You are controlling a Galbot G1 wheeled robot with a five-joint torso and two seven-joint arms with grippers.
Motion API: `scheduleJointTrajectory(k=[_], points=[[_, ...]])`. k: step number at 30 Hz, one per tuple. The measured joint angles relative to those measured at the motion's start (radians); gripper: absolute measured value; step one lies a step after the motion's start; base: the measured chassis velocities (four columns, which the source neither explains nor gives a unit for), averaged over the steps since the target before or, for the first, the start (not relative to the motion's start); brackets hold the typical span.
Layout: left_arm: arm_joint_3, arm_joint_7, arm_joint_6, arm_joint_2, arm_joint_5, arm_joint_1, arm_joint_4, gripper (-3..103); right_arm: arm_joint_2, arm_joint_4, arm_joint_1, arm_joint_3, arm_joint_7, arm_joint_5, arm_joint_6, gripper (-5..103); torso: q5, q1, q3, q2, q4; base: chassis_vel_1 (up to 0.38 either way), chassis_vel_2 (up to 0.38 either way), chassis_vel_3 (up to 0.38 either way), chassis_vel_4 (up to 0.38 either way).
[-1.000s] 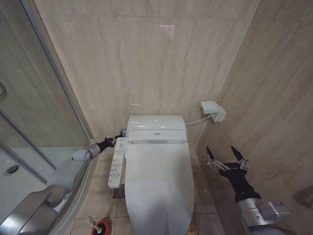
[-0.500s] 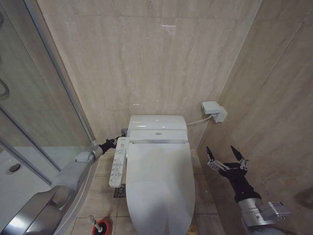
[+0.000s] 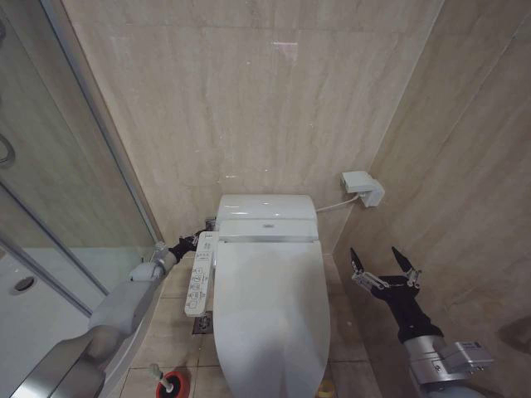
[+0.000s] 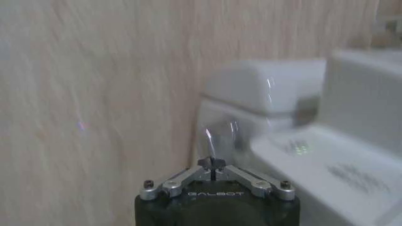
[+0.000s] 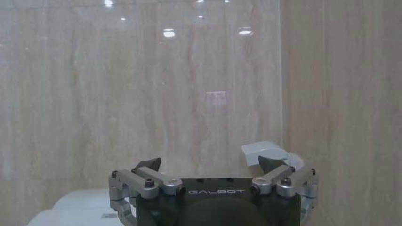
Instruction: Open the toilet lid, clean the toilet bowl with a toilet brush, close the toilet lid, and flush.
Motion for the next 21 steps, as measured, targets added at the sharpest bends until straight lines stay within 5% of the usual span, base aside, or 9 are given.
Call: scheduleJointTrajectory(k=[5,11,14,15,18,19,21], points=[[-0.052,-0.066,-0.033,0.050,-0.012,0.067,-0.131,0,0.000,0.000,0.000,0.000,0.000,0.000,0.000,100,0.0008,0.000,0.000,0.000,0.0004,0.000,0.000,0.000,0.000],[-0.113,-0.387,0.009,0.133,-0.060,0.213,-0.480,0,0.000,0.000,0.000,0.000,0.000,0.000,0.000,100,0.0007,0.000,0.000,0.000,0.0021,0.000,0.000,0.000,0.000],[-0.147,-0.632,0.126,0.163,-0.053,0.303,-0.741,0,0.000,0.000,0.000,0.000,0.000,0.000,0.000,100,0.0016,0.000,0.000,0.000,0.0012,0.000,0.000,0.000,0.000],[-0.147,-0.632,0.126,0.163,-0.053,0.303,-0.741,0,0.000,0.000,0.000,0.000,0.000,0.000,0.000,100,0.0016,0.000,0.000,0.000,0.0012,0.000,0.000,0.000,0.000],[-0.202,-0.837,0.275,0.177,-0.056,0.402,-0.989,0,0.000,0.000,0.000,0.000,0.000,0.000,0.000,100,0.0016,0.000,0.000,0.000,0.0011,0.000,0.000,0.000,0.000],[-0.202,-0.837,0.275,0.177,-0.056,0.402,-0.989,0,0.000,0.000,0.000,0.000,0.000,0.000,0.000,100,0.0016,0.000,0.000,0.000,0.0011,0.000,0.000,0.000,0.000],[-0.241,-0.933,0.380,0.182,-0.052,0.488,-1.135,0,0.000,0.000,0.000,0.000,0.000,0.000,0.000,100,0.0009,0.000,0.000,0.000,0.0016,0.000,0.000,0.000,0.000]])
